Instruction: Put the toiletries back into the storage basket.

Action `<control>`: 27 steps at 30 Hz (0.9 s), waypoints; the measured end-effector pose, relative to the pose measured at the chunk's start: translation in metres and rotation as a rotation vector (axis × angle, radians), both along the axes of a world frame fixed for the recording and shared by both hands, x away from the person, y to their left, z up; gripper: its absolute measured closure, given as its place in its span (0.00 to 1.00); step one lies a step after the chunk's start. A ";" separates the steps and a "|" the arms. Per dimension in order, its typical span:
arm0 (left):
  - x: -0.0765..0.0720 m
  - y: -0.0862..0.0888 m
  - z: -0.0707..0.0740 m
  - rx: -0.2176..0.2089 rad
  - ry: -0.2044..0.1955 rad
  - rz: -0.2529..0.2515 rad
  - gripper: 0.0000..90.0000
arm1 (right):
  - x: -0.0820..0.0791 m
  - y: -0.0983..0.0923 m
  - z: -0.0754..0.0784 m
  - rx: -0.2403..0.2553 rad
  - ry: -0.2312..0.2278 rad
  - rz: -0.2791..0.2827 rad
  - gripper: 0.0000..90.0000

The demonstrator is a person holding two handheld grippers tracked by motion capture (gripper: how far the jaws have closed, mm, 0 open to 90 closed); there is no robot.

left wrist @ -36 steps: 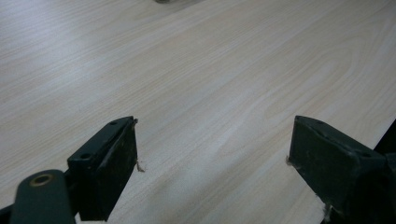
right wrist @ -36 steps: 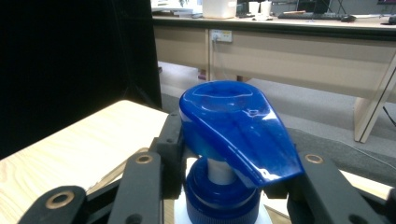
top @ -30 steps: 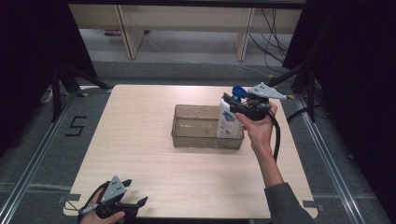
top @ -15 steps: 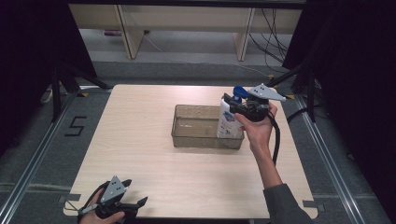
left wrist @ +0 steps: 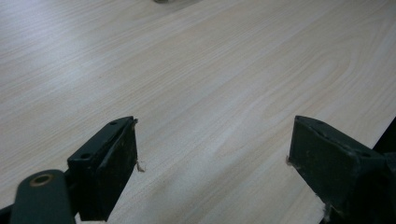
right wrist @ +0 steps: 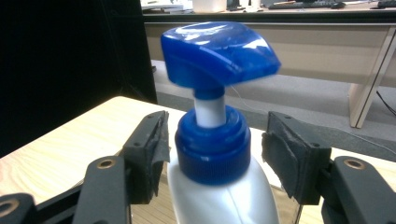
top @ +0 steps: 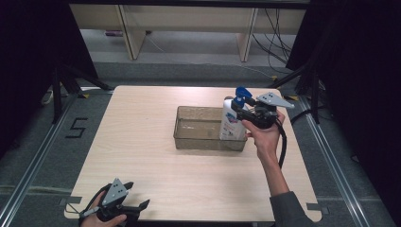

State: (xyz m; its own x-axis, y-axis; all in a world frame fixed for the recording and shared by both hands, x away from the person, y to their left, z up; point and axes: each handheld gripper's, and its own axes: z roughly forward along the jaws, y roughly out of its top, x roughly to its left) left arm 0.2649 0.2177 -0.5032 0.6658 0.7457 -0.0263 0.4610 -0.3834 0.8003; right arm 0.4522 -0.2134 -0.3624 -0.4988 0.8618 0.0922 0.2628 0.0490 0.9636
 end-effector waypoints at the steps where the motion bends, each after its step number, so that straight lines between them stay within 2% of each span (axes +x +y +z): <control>1: 0.000 0.000 0.000 0.000 0.000 0.000 0.16 | -0.001 -0.002 0.000 -0.004 0.002 0.001 0.44; 2: 0.000 0.000 0.000 0.000 0.000 -0.001 0.16 | -0.002 -0.003 0.000 -0.009 -0.005 0.002 0.43; 3: 0.000 0.000 0.000 0.000 0.001 -0.001 0.16 | -0.004 -0.003 -0.001 0.015 0.011 0.008 0.42; 5: 0.000 0.000 0.000 0.000 0.000 -0.002 0.16 | -0.005 -0.004 -0.002 0.017 0.011 0.012 0.42; 11: 0.000 0.000 0.000 -0.003 -0.001 -0.003 0.16 | -0.010 -0.006 -0.004 0.006 0.011 0.023 0.35; 13: 0.000 -0.001 0.000 -0.013 -0.004 -0.003 0.16 | -0.012 -0.007 -0.004 0.004 -0.002 0.018 0.32; 14: 0.000 -0.001 0.000 -0.004 -0.003 -0.003 0.16 | -0.014 -0.006 -0.004 0.005 0.009 0.006 0.31; 15: 0.000 -0.001 0.000 0.001 -0.004 -0.003 0.16 | -0.015 -0.007 -0.004 -0.008 -0.005 0.013 0.31; 16: 0.000 0.000 0.000 0.004 -0.005 -0.003 0.16 | -0.016 -0.007 -0.004 -0.009 -0.001 0.007 0.31; 17: 0.000 -0.002 -0.001 -0.019 -0.003 0.002 0.16 | -0.017 -0.009 -0.004 -0.026 -0.007 0.006 0.30; 19: 0.000 -0.001 0.000 -0.004 -0.003 -0.004 0.16 | -0.021 -0.008 -0.006 0.003 0.004 0.007 0.29; 20: 0.000 0.000 0.000 0.006 -0.002 -0.008 0.16 | -0.023 -0.009 -0.006 0.004 0.009 -0.002 0.29; 21: 0.000 0.000 0.000 0.007 0.000 -0.010 0.16 | -0.023 -0.011 -0.008 -0.002 -0.004 -0.002 0.28; 22: 0.000 -0.001 0.000 -0.013 -0.004 -0.001 0.16 | -0.025 -0.012 -0.009 -0.004 -0.004 -0.006 0.28; 24: 0.000 -0.001 -0.001 -0.015 -0.013 0.007 0.16 | -0.028 -0.013 -0.011 0.003 0.006 -0.015 0.27; 25: 0.000 0.000 0.001 0.009 -0.001 -0.010 0.16 | -0.030 -0.015 -0.013 0.006 0.005 -0.008 0.27; 27: 0.000 -0.002 -0.001 -0.018 -0.006 0.001 0.16 | -0.032 -0.016 -0.014 0.011 0.017 -0.010 0.26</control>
State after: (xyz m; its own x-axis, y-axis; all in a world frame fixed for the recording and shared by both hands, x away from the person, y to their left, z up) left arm 0.2647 0.2160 -0.5037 0.6655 0.7455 -0.0357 0.4562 -0.3684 0.8100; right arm 0.4198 -0.2292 -0.3767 -0.4883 0.8657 0.1098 0.2798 0.0361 0.9594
